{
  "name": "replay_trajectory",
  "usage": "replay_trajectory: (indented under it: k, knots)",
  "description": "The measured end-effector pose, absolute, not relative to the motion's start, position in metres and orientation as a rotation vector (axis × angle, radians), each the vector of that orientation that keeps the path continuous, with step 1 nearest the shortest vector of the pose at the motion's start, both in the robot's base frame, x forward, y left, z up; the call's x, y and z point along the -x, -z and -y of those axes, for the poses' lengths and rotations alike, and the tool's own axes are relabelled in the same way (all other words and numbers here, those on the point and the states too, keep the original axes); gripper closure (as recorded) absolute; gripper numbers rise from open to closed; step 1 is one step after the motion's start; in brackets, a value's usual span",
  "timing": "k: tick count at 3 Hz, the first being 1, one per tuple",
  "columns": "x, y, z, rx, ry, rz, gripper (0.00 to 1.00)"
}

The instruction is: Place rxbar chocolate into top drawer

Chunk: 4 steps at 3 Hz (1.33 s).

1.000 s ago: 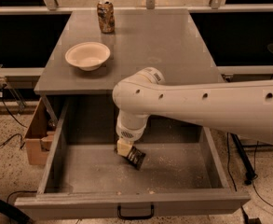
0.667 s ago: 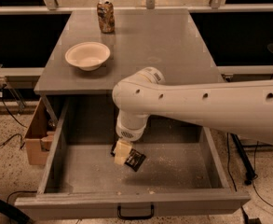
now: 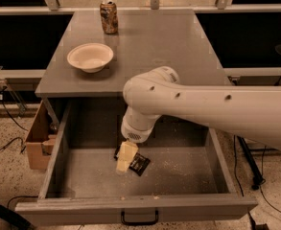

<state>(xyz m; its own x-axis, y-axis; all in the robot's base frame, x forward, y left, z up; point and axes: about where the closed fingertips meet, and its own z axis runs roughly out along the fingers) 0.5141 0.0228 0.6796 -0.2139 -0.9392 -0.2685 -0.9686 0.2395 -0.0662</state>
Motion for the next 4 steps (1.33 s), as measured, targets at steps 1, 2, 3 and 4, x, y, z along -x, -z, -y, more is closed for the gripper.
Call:
replay_trajectory:
  k: [1,2,3,4]
  knots:
    - [-0.495,-0.731,-0.032,1.839,-0.249,-2.118,0.0]
    - [-0.486,-0.796,-0.026,1.896,-0.239,-2.011,0.0]
    - [-0.495,-0.866,-0.006,1.908,-0.104,-1.984,0.0]
    - [-0.515,-0.921,0.031,1.881,0.12,-2.014,0.0]
